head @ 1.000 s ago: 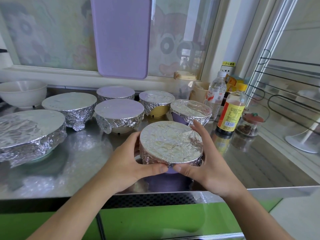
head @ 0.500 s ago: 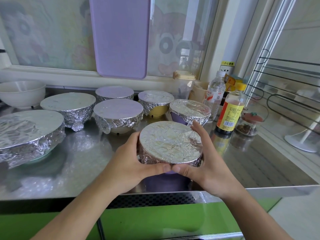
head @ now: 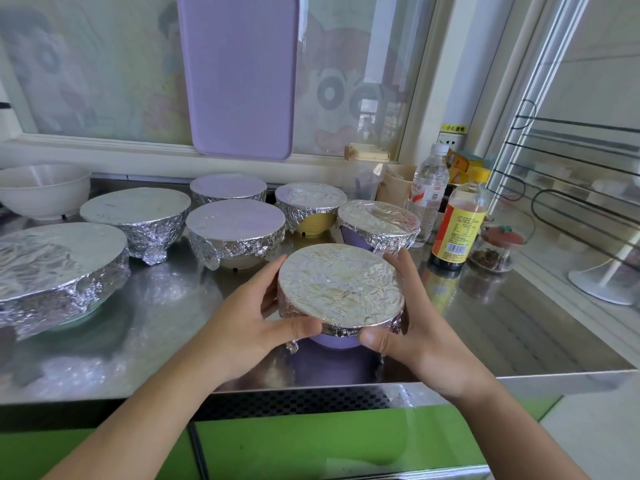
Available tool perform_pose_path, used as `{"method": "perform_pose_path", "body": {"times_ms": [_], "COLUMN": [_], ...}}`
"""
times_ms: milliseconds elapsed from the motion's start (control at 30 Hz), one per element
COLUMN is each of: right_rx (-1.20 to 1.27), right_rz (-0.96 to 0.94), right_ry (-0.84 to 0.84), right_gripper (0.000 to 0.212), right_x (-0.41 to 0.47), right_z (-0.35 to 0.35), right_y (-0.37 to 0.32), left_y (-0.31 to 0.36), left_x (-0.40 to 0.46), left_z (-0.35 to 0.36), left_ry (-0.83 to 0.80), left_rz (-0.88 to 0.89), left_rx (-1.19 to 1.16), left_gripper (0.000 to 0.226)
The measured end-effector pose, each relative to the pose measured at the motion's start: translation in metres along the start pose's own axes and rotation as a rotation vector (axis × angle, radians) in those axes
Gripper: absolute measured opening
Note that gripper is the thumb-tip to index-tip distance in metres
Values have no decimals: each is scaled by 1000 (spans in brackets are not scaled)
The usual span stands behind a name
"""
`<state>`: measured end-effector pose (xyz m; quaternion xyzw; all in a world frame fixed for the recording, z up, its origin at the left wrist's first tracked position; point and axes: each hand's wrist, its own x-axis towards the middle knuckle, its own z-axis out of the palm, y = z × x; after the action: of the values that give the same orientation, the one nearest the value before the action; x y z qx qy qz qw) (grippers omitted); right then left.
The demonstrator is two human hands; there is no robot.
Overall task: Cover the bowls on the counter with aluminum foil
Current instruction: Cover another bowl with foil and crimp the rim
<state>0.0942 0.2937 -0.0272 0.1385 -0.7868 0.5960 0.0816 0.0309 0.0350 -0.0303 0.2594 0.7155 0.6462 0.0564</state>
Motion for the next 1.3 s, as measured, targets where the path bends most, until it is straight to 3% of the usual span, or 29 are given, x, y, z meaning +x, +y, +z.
{"method": "perform_pose_path", "body": {"times_ms": [67,100,167,200,300,400,533,600,833,1200,1300], "right_rx": [114,214,460,464,672,838,885,935,932,636,593], "right_rz": [53,114,146,116,211,283,299,284,293,226,247], "right_ry": [40,75,249,317,477,563,695,735,791,584,585], "right_gripper": [128,116,49,29,42,47,28,27,29,36,35], "right_x": [-2,-2,6,10,21,34,37,37,36,42,42], "right_z": [4,7,19,19,26,40,55,60,67,21,25], "right_y": [3,0,-16,-21,-33,-31,-24,-23,-26,-19,-18], "left_y": [-3,-5,-9,-5,9,22,22,23,20,23,27], "left_x": [0,0,0,1,10,18,20,21,22,15,16], "left_z": [0,0,0,3,21,54,85,90,92,79,79], "left_ry": [-7,-4,5,30,293,593,755,806,830,645,623], "left_rz": [6,-5,-47,-70,-120,-115,-107,-97,-171,-168,-196], "left_rx": [11,11,-26,-74,-319,-301,-379,-425,-452,-308,-306], "left_gripper": [117,117,127,129,94,67,33,31,35,29,46]}}
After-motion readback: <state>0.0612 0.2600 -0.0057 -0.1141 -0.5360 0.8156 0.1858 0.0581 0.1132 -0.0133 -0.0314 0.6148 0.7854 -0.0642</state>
